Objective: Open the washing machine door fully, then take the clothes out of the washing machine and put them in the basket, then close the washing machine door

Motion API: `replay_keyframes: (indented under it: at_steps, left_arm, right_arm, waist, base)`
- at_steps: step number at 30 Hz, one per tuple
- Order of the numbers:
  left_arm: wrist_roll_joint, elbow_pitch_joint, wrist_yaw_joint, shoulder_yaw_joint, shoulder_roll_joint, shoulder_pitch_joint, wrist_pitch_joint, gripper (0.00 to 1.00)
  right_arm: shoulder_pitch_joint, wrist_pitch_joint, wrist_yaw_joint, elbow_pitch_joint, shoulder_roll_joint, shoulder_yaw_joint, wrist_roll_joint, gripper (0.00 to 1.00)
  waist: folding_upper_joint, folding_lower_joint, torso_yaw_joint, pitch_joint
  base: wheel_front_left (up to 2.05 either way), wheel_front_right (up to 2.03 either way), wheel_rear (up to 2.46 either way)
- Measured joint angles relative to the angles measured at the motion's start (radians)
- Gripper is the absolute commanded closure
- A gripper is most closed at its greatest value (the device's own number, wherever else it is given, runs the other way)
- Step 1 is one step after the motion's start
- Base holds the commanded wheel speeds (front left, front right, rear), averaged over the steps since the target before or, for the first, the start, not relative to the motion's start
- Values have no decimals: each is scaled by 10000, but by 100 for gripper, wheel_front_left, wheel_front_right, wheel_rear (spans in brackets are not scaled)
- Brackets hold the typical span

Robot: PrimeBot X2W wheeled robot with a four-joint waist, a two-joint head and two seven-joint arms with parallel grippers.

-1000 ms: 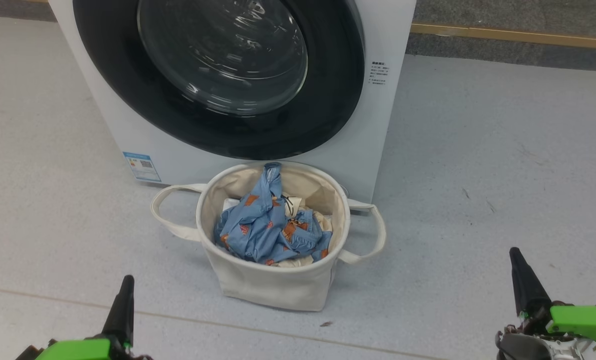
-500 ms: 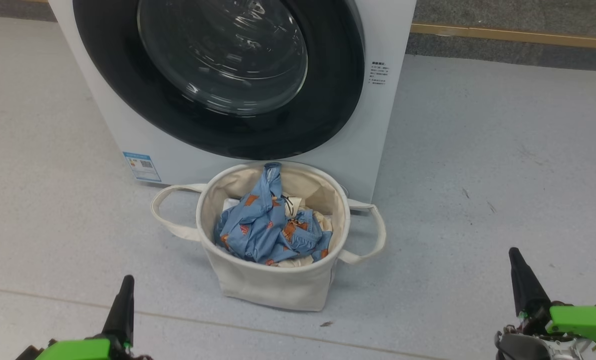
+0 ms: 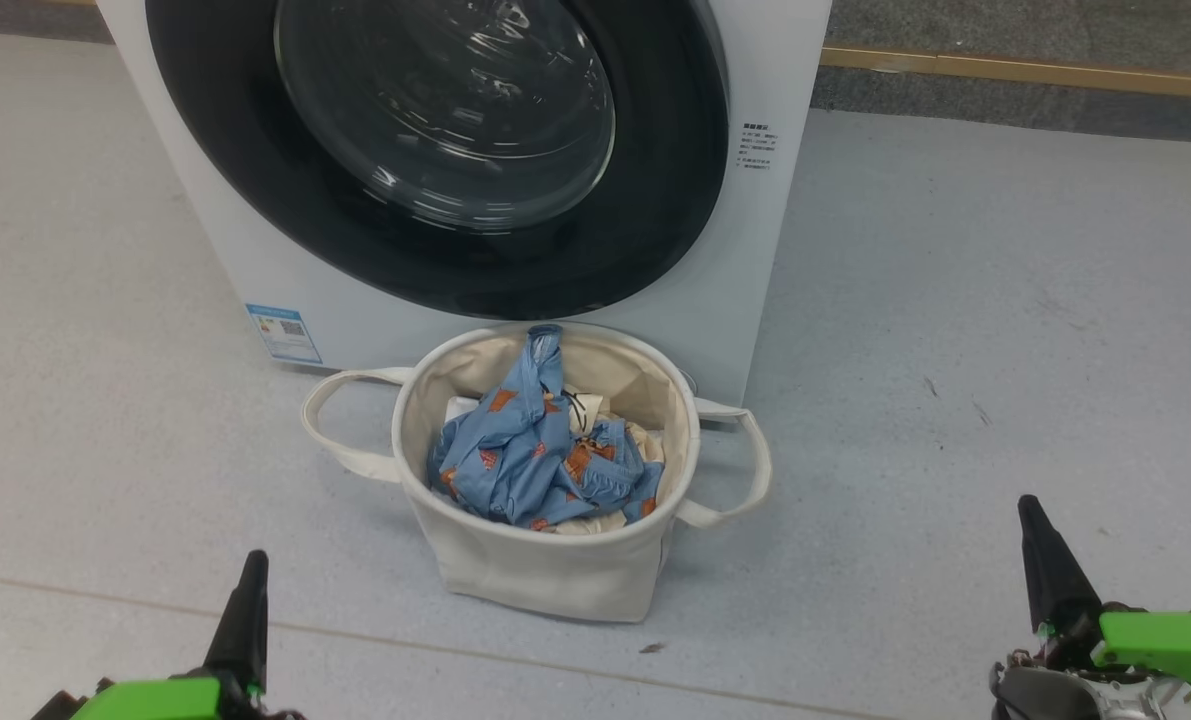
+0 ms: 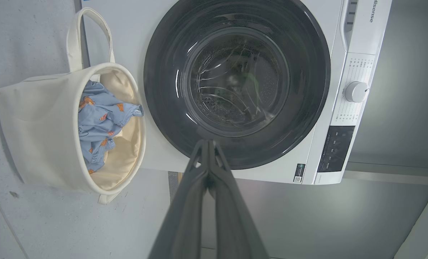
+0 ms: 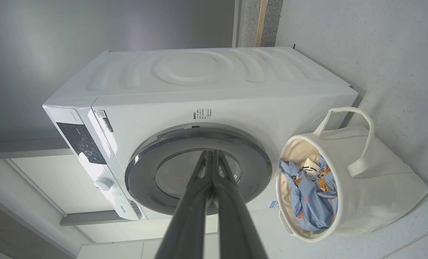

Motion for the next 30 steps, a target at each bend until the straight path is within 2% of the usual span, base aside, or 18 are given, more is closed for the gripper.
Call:
replay_keyframes:
  at_steps: [30]
  left_arm:
    - [0, 0, 0, 0, 0, 0, -2, 100]
  right_arm:
    - [0, 59, 0, 4, 35, -50, -81, 100]
  waist:
    - [0, 0, 0, 0]
  base:
    - [0, 0, 0]
